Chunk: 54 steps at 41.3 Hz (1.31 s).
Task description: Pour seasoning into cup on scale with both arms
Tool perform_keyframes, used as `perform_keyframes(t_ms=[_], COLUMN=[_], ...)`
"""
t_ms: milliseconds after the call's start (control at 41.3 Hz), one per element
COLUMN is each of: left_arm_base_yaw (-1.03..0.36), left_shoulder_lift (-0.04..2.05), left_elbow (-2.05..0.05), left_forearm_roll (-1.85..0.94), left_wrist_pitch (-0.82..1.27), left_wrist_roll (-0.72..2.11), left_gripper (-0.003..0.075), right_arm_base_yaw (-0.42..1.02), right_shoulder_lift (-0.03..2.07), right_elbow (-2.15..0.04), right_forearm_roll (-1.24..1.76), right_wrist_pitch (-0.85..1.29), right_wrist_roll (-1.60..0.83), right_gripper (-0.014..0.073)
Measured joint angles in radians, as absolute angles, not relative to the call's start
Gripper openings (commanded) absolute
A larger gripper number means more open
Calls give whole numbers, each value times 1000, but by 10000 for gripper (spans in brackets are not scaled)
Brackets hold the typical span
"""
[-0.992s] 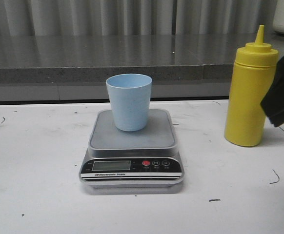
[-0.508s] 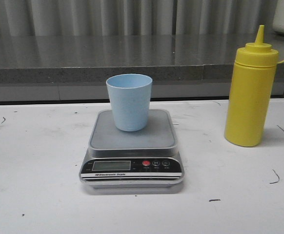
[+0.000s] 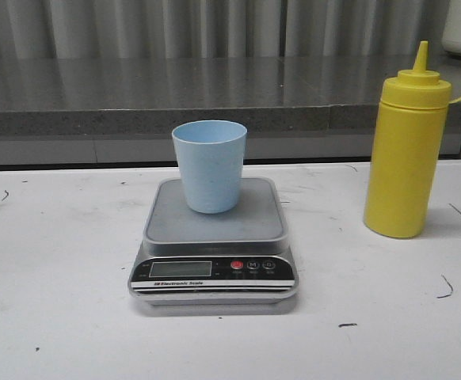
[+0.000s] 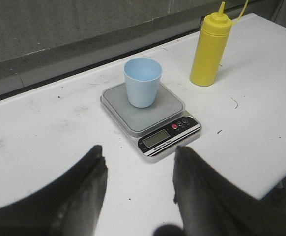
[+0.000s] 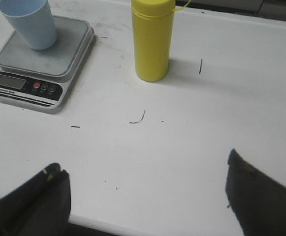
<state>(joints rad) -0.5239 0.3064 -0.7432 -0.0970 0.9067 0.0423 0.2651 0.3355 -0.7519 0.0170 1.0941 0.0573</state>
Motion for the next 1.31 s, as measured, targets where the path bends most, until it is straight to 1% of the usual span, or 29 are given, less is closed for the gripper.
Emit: perform_keyframes(t_ms=[169, 218, 266, 315, 508, 677, 750, 798, 895, 944, 992, 1040, 1306], left_arm_base_yaw=[-524, -524, -524, -524, -524, -524, -524, -524, -524, -524, -524, -524, -524], left_shoulder_lift=[306, 306, 306, 306, 306, 306, 306, 306, 306, 306, 306, 306, 306], left_elbow=[-743, -743, -743, -743, -743, -743, -743, -743, -743, -743, -743, -743, -743], left_forearm_roll=[-97, -97, -97, -97, -97, -97, -97, -97, -97, -97, -97, -97, -97], left_wrist_pitch=[907, 907, 907, 907, 907, 907, 907, 907, 907, 907, 907, 907, 907], left_wrist_roll=[42, 42, 42, 42, 42, 42, 42, 42, 42, 42, 42, 42, 42], left_gripper=[316, 316, 316, 316, 316, 313, 279, 232, 114, 40, -8, -20, -20], right_arm_base_yaw=[265, 265, 265, 265, 265, 265, 265, 265, 265, 265, 265, 265, 265], right_shoulder_lift=[328, 328, 328, 328, 328, 328, 328, 328, 328, 328, 328, 328, 328], right_elbow=[-754, -754, -754, -754, -754, -754, -754, -754, -754, -754, -754, -754, -754], right_forearm_roll=[19, 19, 19, 19, 21, 21, 21, 21, 21, 21, 21, 21, 21], right_wrist_pitch=[1094, 1094, 1094, 1094, 1094, 1088, 1088, 1088, 1088, 1088, 1086, 1078, 1066], right_wrist_roll=[57, 57, 57, 57, 57, 57, 57, 57, 57, 57, 57, 57, 57], right_gripper=[651, 635, 601, 547, 230, 34, -32, -74, -68, -68, -68, -68, -68])
